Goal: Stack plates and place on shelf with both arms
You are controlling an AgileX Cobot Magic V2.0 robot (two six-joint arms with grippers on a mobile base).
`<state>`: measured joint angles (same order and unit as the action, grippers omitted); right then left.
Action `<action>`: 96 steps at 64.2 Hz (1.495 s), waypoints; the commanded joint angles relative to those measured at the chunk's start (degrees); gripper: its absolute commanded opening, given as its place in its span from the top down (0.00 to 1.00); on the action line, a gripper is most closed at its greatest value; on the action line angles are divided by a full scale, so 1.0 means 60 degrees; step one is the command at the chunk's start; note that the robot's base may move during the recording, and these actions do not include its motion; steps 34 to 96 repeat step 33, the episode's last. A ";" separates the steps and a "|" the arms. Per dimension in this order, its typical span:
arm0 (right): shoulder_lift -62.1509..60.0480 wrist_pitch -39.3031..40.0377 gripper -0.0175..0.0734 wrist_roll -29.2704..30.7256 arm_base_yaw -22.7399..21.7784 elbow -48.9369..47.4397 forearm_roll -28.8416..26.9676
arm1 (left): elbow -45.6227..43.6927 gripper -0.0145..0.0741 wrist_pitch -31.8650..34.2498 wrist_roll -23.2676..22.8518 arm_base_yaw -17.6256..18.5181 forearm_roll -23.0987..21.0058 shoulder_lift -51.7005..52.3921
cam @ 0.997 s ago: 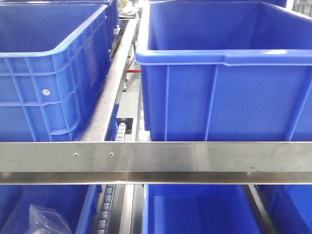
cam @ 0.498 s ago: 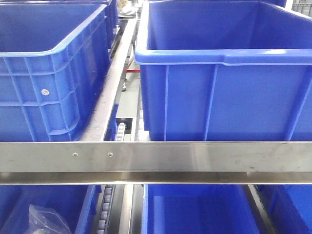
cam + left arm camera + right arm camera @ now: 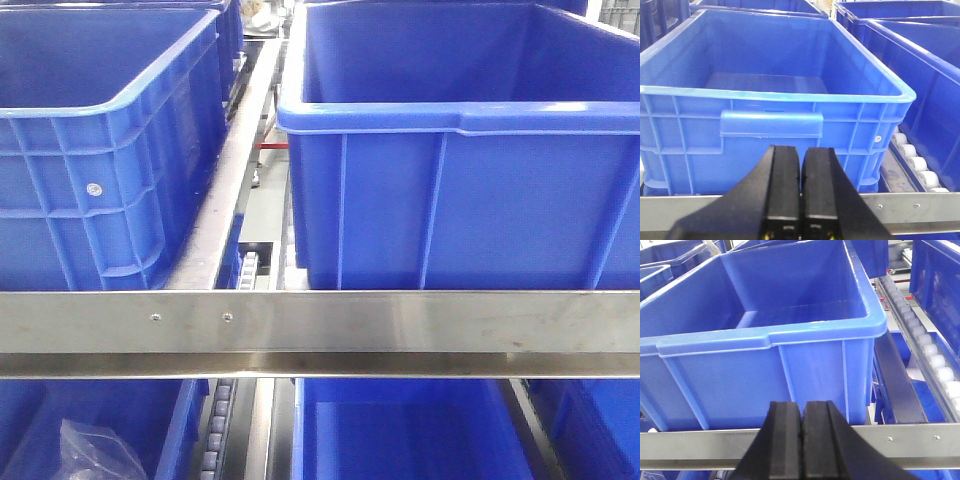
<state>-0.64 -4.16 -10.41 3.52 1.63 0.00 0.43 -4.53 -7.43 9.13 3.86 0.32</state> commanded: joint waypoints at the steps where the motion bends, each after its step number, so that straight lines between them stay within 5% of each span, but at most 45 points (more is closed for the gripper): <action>1: -0.0176 0.0806 0.78 0.0033 -0.0045 0.0010 0.0056 | 0.0030 0.74 0.0904 0.0037 0.0020 -0.0055 0.0205; 96: -0.0176 0.0806 0.78 0.0033 -0.0045 0.0010 0.0056 | 0.0030 0.74 0.0904 0.0037 0.0020 -0.0055 0.0205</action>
